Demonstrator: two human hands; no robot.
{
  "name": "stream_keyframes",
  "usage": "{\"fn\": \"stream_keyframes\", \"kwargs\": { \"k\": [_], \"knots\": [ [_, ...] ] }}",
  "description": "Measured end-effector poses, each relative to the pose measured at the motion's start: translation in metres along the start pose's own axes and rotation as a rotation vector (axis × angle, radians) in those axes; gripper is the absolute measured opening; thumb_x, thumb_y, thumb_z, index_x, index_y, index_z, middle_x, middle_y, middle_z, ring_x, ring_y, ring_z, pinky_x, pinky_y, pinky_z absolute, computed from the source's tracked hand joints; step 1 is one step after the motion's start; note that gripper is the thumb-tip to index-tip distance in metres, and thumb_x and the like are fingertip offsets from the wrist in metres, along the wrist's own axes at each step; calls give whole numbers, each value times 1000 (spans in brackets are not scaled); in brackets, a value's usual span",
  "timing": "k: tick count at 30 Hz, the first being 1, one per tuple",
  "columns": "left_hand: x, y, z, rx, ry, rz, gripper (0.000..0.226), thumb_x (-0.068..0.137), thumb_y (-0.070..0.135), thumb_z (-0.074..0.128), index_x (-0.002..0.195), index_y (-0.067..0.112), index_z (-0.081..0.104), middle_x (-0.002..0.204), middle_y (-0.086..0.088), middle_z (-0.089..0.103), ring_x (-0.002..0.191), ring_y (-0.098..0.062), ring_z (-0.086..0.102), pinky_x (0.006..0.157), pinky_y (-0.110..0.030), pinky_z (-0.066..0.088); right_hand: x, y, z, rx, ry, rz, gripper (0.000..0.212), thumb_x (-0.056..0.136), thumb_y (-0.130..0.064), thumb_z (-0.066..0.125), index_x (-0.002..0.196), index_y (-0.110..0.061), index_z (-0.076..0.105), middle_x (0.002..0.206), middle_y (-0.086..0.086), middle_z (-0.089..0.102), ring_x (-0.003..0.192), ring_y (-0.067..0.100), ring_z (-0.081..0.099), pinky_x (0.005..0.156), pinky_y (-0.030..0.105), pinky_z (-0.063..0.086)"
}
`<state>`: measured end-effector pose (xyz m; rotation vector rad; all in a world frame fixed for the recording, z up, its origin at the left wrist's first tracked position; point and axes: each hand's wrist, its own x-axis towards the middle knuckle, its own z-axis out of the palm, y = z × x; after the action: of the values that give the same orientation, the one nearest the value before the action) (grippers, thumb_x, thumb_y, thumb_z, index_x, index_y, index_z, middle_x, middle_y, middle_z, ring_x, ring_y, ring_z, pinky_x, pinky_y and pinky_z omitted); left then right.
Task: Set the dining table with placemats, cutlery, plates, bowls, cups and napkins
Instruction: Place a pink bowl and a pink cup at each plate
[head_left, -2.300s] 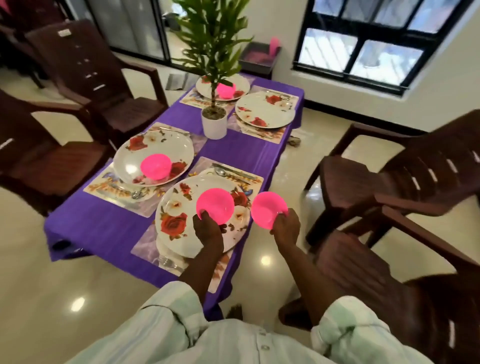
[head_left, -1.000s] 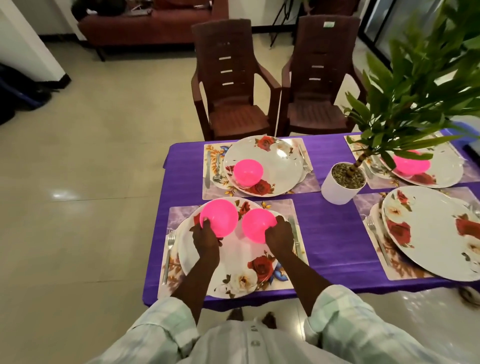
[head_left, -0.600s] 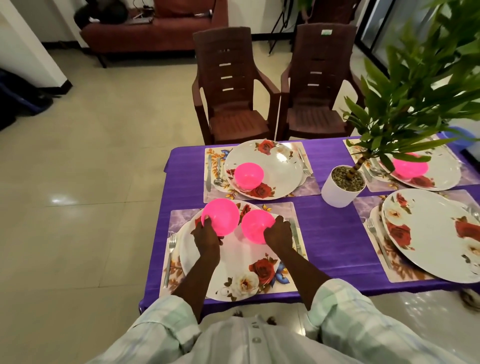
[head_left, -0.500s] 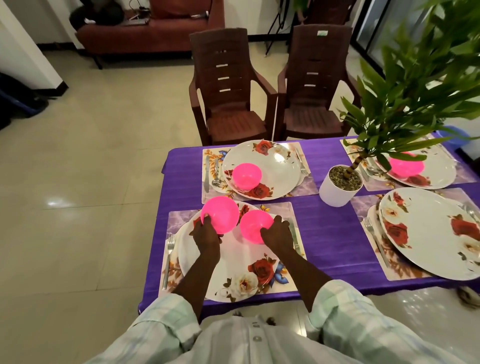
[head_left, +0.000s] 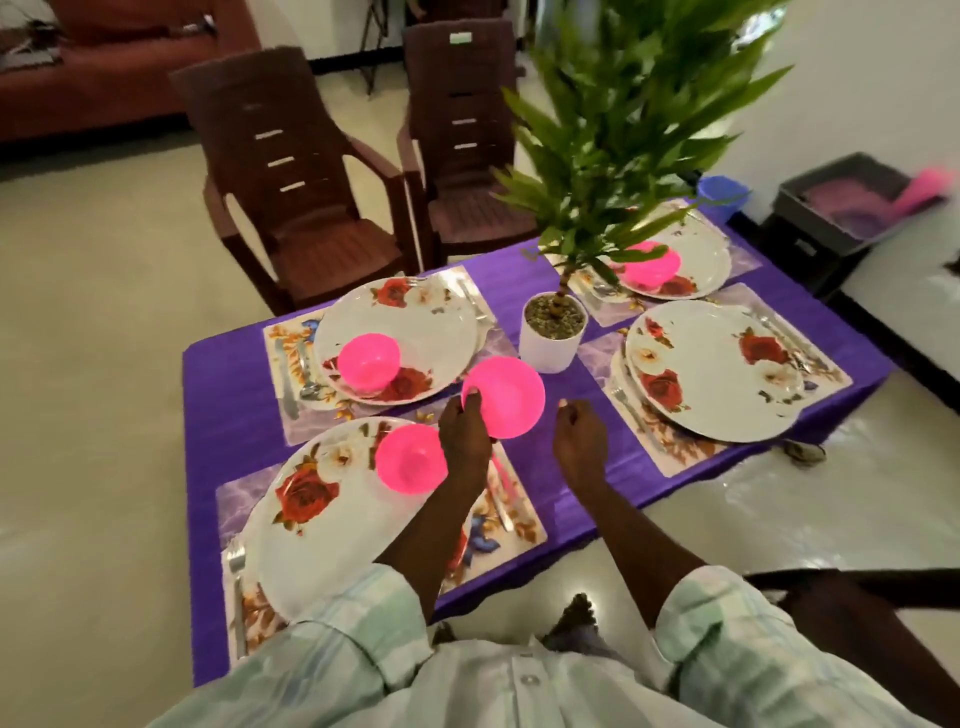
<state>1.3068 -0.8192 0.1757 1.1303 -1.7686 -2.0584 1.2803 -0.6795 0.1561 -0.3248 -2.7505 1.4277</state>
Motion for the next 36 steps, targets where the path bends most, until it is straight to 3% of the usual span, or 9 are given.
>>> {"fn": "stream_keyframes", "kwargs": {
  "k": [3, 8, 12, 15, 19, 21, 28, 31, 36],
  "knots": [
    [-5, -12, 47, 47, -65, -39, 43, 90, 42, 56, 120, 11, 61, 115, -15, 62, 98, -39, 62, 41, -24, 45, 24, 18, -35, 47, 55, 38, 32, 104, -27, 42, 86, -7, 58, 81, 12, 60, 77, 26, 54, 67, 31, 34],
    [-21, -29, 139, 25, -112, -73, 31, 94, 32, 54, 113, 8, 61, 106, -18, 61, 85, -28, 57, 40, -25, 43, 76, 57, -91, 78, -24, 28, 35, 103, -33, 37, 104, -8, 62, 95, 6, 63, 87, 25, 58, 76, 34, 42],
    [-35, -50, 234, 130, -57, -47, 43, 77, 48, 51, 98, 12, 62, 104, -20, 65, 94, -36, 63, 73, -53, 54, 119, 92, -152, 90, -64, 0, 54, 99, -56, 31, 105, -13, 63, 98, 7, 68, 90, 24, 61, 79, 34, 44],
    [-59, -57, 293, 227, -14, -44, 45, 91, 39, 52, 118, 4, 60, 113, -21, 63, 100, -37, 61, 81, -51, 53, 156, 118, -200, 17, -80, 60, 55, 97, -61, 35, 107, -15, 64, 107, 8, 69, 98, 27, 62, 84, 34, 43],
    [-80, -56, 351, 244, -36, -77, 46, 94, 42, 49, 124, 7, 54, 107, -20, 64, 76, -39, 67, 49, -37, 54, 202, 142, -242, -5, -122, 59, 47, 96, -58, 42, 104, -17, 62, 106, 7, 69, 95, 24, 62, 82, 33, 44],
    [-83, -50, 370, 277, -66, -81, 43, 99, 37, 46, 128, 5, 50, 107, -18, 63, 72, -35, 66, 44, -29, 47, 220, 146, -252, -8, -151, 54, 42, 97, -52, 46, 112, -16, 62, 109, 7, 69, 94, 21, 62, 81, 32, 43],
    [-70, -39, 423, 287, -131, -70, 47, 97, 47, 48, 131, 14, 49, 110, -6, 59, 77, -26, 64, 55, -32, 52, 268, 153, -258, -28, -174, 8, 33, 103, -27, 44, 128, -11, 57, 121, 6, 65, 106, 22, 63, 83, 26, 47],
    [-50, -40, 442, 216, -22, -83, 56, 86, 71, 45, 115, 24, 57, 107, -1, 62, 88, -29, 65, 76, -47, 58, 297, 160, -259, -122, -174, 10, 29, 102, -25, 41, 117, -8, 60, 106, 5, 64, 94, 20, 61, 73, 25, 40],
    [8, -58, 449, 147, 146, -61, 82, 76, 81, 37, 134, 24, 50, 131, -7, 57, 112, -34, 59, 94, -58, 48, 339, 171, -258, -172, -290, 2, 18, 100, -24, 45, 103, -9, 55, 87, 5, 66, 79, 25, 69, 69, 40, 56]
  ]
}}
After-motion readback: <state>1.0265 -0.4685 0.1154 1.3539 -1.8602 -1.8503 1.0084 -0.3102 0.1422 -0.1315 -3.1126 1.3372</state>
